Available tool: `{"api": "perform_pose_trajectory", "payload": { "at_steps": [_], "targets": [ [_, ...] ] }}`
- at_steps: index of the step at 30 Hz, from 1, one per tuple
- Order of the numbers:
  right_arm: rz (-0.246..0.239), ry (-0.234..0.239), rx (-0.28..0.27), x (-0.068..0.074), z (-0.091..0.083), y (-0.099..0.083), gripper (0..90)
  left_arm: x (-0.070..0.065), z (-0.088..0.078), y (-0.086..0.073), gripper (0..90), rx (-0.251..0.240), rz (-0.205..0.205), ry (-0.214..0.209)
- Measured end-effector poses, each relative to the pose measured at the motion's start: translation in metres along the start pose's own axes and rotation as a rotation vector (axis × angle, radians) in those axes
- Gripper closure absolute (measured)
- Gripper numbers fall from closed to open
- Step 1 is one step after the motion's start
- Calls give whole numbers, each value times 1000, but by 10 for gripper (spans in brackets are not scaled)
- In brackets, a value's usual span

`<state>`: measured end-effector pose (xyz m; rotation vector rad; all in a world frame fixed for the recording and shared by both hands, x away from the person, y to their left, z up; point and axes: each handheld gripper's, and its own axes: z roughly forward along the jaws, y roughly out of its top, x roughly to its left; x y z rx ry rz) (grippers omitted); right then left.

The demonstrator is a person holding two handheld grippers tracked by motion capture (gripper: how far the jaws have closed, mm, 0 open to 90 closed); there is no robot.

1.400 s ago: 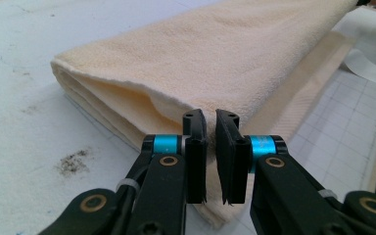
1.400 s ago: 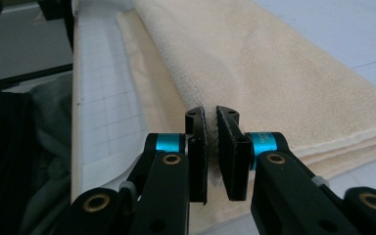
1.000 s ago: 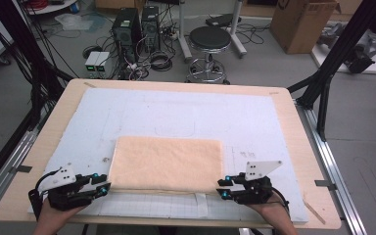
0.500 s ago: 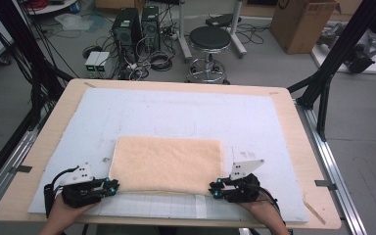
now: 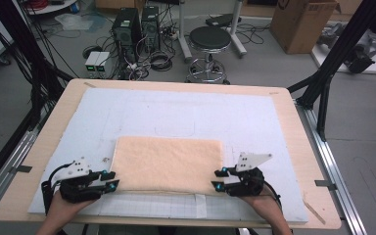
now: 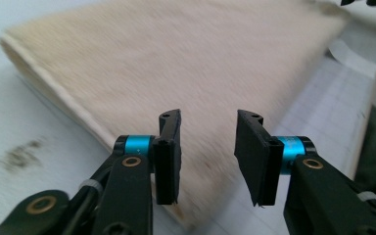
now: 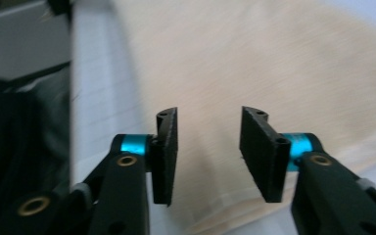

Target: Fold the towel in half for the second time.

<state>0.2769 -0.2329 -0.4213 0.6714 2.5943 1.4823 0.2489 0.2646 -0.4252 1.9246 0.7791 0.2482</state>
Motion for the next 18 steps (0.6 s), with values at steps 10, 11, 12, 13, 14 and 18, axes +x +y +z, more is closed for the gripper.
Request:
{"api": "perform_pose_trajectory", "payload": {
  "at_steps": [10,11,12,13,14,18],
  "targets": [
    [118,-180,-57,-59,4,27,402,42,22,29,505,-97,-100,195],
    [125,-188,-62,-64,7,29,397,47,26,31,506,-93,-115,208],
    [135,-186,-62,-68,9,30,394,52,31,34,506,-84,-119,222],
    [133,-193,-65,-71,12,32,392,57,35,37,507,-75,-122,234],
    [134,-198,-58,-75,15,33,387,61,38,39,507,-82,-135,233],
    [179,-192,-30,-89,25,33,368,77,53,43,497,-63,-181,241]
  ]
}}
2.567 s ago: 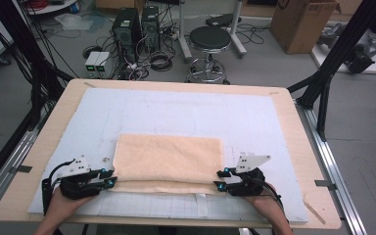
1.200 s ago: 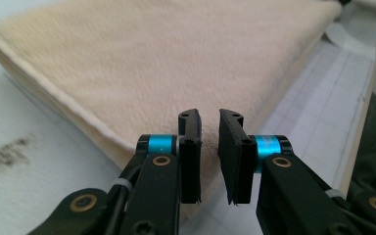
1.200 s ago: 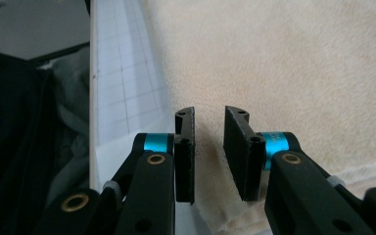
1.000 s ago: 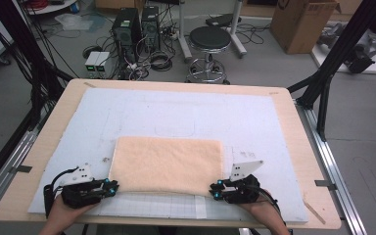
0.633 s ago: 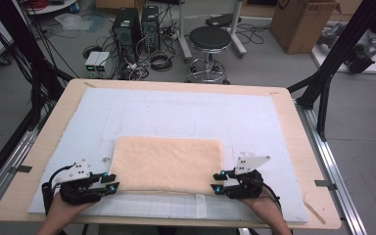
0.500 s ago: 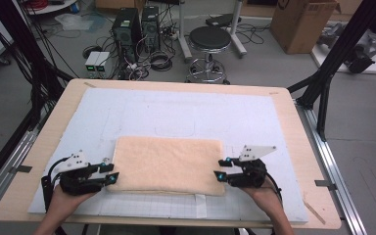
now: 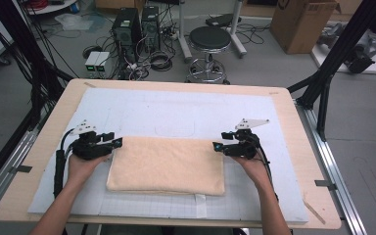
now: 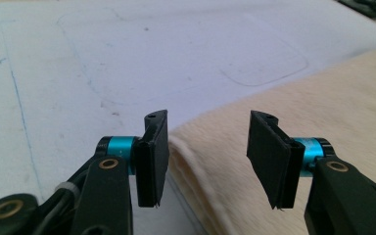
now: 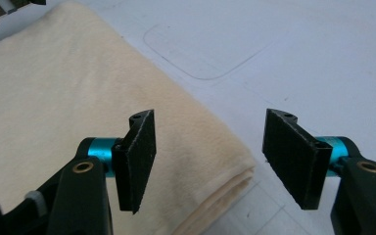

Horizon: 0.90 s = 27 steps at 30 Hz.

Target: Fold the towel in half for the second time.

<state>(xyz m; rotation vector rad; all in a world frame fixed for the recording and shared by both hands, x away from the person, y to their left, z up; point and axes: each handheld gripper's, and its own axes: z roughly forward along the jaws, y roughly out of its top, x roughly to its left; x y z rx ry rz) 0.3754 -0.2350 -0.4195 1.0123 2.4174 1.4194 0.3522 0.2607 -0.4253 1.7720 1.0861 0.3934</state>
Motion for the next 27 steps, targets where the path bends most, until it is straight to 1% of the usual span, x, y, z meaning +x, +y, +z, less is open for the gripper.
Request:
{"api": "perform_pose_trajectory", "payload": {
  "at_steps": [2,3,5,7,9,10,12,13,14,15,17,19,20,21,22,23,25,27],
  "targets": [
    [15,-4,19,-4,5,-1,366,4,8,0,492,20,-18,-8],
    [21,-3,28,-7,7,-3,366,6,12,-1,485,39,-24,-12],
    [38,10,55,-10,12,-6,366,9,18,-3,472,70,-46,-13],
    [50,17,75,-12,16,-8,366,11,22,-6,468,85,-65,-24],
    [56,33,82,-14,18,-10,369,12,24,-7,470,105,-68,-32],
    [57,39,89,-14,19,-10,373,13,25,-7,470,112,-77,-36],
    [57,53,98,-15,21,-12,404,14,25,-8,478,118,-97,-54],
    [63,68,106,-15,22,-12,427,15,25,-9,488,124,-105,-61],
    [64,80,114,-15,23,-13,438,16,26,-9,494,134,-106,-64],
    [59,81,120,-15,25,-13,462,16,26,-9,502,144,-112,-67],
    [61,92,125,-15,25,-13,500,15,27,-9,520,143,-116,-67],
    [71,105,125,-15,25,-14,554,14,27,-9,552,147,-118,-63],
    [72,108,125,-16,24,-14,585,14,27,-9,571,147,-126,-69],
    [73,112,127,-16,24,-14,615,14,27,-10,610,149,-129,-79],
    [76,117,131,-15,24,-13,649,14,28,-10,641,148,-124,-79],
    [69,123,131,-15,24,-13,672,13,28,-9,670,147,-120,-82],
    [55,121,133,-13,23,-12,708,11,28,-9,728,141,-113,-81],
    [33,116,135,-12,22,-11,733,11,27,-8,757,133,-103,-75]
  ]
}}
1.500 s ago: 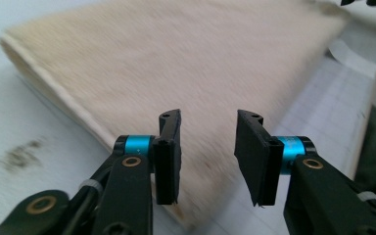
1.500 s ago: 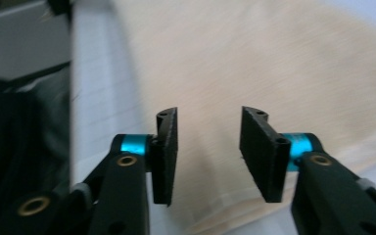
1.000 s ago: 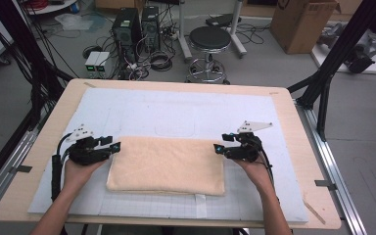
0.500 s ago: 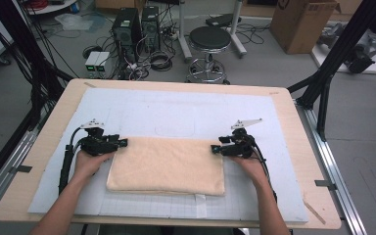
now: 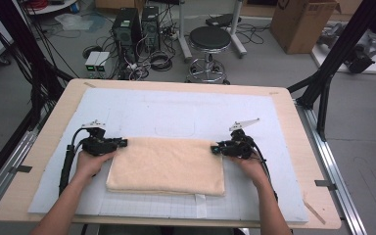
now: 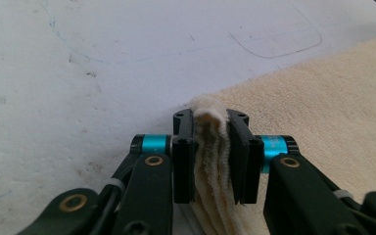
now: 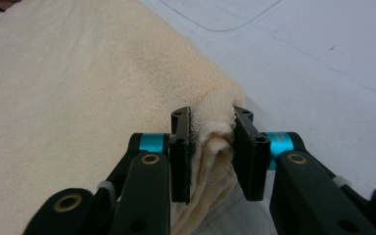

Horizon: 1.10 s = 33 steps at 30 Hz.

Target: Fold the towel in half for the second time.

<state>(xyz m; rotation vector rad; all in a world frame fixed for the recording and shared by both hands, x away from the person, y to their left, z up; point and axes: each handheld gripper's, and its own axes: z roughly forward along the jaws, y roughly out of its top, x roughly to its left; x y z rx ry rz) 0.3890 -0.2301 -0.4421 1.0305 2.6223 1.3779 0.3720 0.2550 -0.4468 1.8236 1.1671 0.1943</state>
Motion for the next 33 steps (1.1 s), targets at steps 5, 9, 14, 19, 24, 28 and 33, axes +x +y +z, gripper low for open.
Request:
{"api": "perform_pose_trajectory", "payload": {
  "at_steps": [5,9,14,19,24,28,33],
  "targets": [
    [-49,-33,-24,8,-8,5,762,-4,-3,3,787,-48,31,29],
    [-73,-51,-45,11,-14,11,770,-5,-3,8,794,-78,37,50],
    [-91,-91,-42,10,-16,25,771,-6,-2,23,798,-102,61,78],
    [-90,-145,-75,2,-18,46,772,-2,3,39,798,-134,48,110],
    [-78,-204,-83,-8,-15,60,771,2,15,56,798,-144,46,138],
    [-56,-241,-51,-21,-6,61,726,7,30,61,786,-127,43,152],
    [1,-264,-38,-33,3,53,581,13,37,54,630,-75,53,170]
  ]
}}
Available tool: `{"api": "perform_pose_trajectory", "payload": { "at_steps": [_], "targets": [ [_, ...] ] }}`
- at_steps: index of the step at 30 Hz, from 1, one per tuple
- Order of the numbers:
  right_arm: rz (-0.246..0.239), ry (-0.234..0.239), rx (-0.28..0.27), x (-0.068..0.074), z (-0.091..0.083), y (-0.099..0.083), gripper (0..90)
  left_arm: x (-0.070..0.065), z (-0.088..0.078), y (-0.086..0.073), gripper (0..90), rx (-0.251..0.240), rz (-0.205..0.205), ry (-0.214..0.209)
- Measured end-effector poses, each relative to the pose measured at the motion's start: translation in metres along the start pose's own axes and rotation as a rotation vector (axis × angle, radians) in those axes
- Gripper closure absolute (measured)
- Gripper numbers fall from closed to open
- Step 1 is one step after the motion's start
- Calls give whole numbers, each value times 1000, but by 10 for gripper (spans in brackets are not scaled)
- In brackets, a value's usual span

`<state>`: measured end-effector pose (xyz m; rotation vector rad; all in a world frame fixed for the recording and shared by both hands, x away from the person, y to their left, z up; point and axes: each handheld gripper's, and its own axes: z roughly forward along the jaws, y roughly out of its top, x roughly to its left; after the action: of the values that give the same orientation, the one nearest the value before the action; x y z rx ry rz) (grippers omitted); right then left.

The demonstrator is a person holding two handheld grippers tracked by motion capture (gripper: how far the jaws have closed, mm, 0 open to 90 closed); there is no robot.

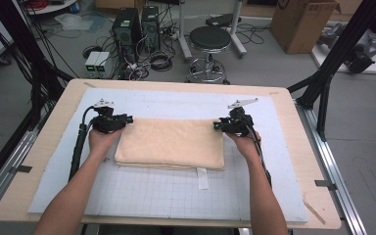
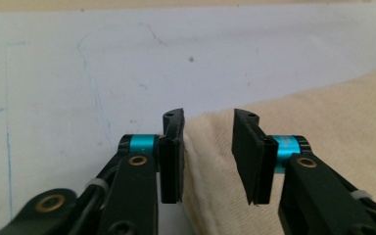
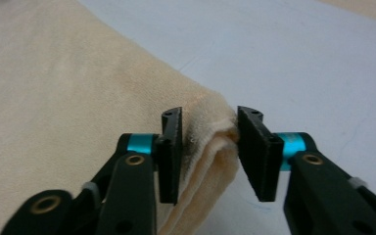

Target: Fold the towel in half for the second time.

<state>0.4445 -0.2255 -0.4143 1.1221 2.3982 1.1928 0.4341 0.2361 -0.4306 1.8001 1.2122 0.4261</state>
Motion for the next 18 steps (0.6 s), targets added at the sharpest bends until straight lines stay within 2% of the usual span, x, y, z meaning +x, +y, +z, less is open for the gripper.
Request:
{"api": "perform_pose_trajectory", "payload": {
  "at_steps": [2,7,10,14,15,17,18],
  "targets": [
    [5,-7,-5,0,-1,-1,532,0,-4,-2,619,-6,11,-5],
    [6,-21,-28,4,-10,1,493,-1,-17,-6,596,-18,16,-29],
    [-6,-13,-43,7,-13,2,484,-4,-24,-8,588,-32,29,-36],
    [11,15,-58,14,-17,0,462,-8,-35,-10,554,-60,19,-68],
    [9,15,-58,15,-17,-1,441,-8,-38,-11,539,-64,15,-88],
    [18,29,-48,17,-18,-3,404,-9,-45,-11,523,-71,29,-95],
    [23,40,-40,18,-19,-4,382,-10,-48,-11,516,-60,50,-97]
  ]
}}
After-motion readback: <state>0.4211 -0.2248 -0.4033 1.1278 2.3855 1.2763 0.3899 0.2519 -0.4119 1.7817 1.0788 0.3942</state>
